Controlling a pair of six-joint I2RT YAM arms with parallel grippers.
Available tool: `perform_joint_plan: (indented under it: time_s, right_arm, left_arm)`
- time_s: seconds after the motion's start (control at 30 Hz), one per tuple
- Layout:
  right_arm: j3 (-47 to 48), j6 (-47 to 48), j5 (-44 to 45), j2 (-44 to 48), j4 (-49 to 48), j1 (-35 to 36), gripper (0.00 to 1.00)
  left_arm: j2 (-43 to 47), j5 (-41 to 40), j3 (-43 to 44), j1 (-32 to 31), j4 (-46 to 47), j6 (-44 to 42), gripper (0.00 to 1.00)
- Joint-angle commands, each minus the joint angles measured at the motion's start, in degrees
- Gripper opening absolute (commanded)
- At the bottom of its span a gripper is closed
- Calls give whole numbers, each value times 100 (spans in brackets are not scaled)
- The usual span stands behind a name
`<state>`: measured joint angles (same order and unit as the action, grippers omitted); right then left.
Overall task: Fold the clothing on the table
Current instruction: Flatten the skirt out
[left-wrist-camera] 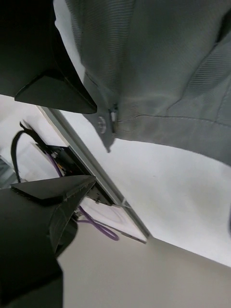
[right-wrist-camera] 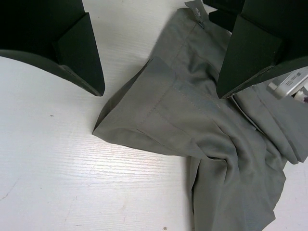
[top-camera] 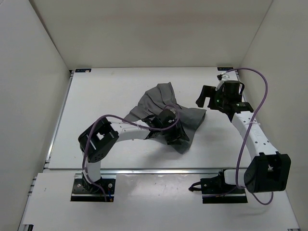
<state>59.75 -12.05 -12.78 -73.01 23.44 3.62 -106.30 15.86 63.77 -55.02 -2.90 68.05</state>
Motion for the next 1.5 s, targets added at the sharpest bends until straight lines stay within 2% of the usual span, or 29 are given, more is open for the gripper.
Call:
perform_joint_plan:
  time_s: [0.0, 0.4, 0.53, 0.67, 0.73, 0.9, 0.97, 1.07, 1.13, 1.27, 1.4, 1.47]
  right_arm:
    - [-95, -42, 275, 348, -252, 69, 100]
    - [-271, -7, 513, 657, -375, 253, 99]
    - [-341, -34, 583, 736, -410, 227, 99]
    - [-437, -34, 644, 859, -436, 262, 99]
    - [-455, -17, 662, 903, -463, 245, 99]
    - [-446, 1, 697, 912, -446, 306, 99]
    - [-472, -7, 715, 903, -455, 324, 99]
    - [-473, -16, 636, 868, -428, 271, 99]
    - [-472, -25, 566, 859, -455, 262, 99]
    - [-499, -43, 347, 815, -524, 218, 99]
    - [-560, -77, 65, 859, -542, 209, 99]
    - [-657, -60, -102, 894, -674, 280, 100]
  left_arm:
    - [-224, -188, 478, -17, -536, 393, 65]
    - [-1156, -12, 1287, -96, -1529, 639, 65]
    - [-1454, 145, 1454, -78, -2091, 464, 56]
    - [-1665, 137, 1515, 1, -2644, 192, 55]
    - [-1771, 84, 1656, 9, -2961, -45, 48]
    - [-1781, 93, 1341, 97, -3209, -458, 0]
    - [-1710, 14, 1244, 106, -3313, -678, 0]
    - [-1429, -529, 1138, 202, -3788, -1319, 0]
    - [-1044, -899, 735, 430, -4042, -1819, 0]
    - [-209, -1575, -161, 1308, -4210, -2436, 0]
    - [301, -2305, -479, 2126, -4369, -3165, 0]
    - [583, -3243, -348, 2277, -4272, -3570, 2]
